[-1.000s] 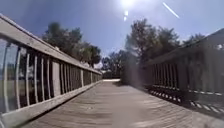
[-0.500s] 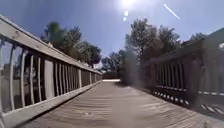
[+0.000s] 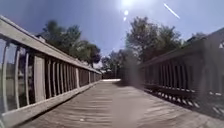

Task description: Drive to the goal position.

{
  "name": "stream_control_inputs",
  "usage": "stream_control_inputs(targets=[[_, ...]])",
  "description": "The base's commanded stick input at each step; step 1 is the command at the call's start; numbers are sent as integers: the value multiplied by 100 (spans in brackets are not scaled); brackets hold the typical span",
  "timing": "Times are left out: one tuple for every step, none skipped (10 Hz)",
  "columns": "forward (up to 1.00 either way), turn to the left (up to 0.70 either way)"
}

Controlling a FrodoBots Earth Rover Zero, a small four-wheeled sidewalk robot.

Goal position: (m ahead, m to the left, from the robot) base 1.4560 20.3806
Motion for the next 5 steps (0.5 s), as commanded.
stream_control_inputs(targets=[[45, 0], [45, 0], [45, 0], [45, 0], [45, 0]])
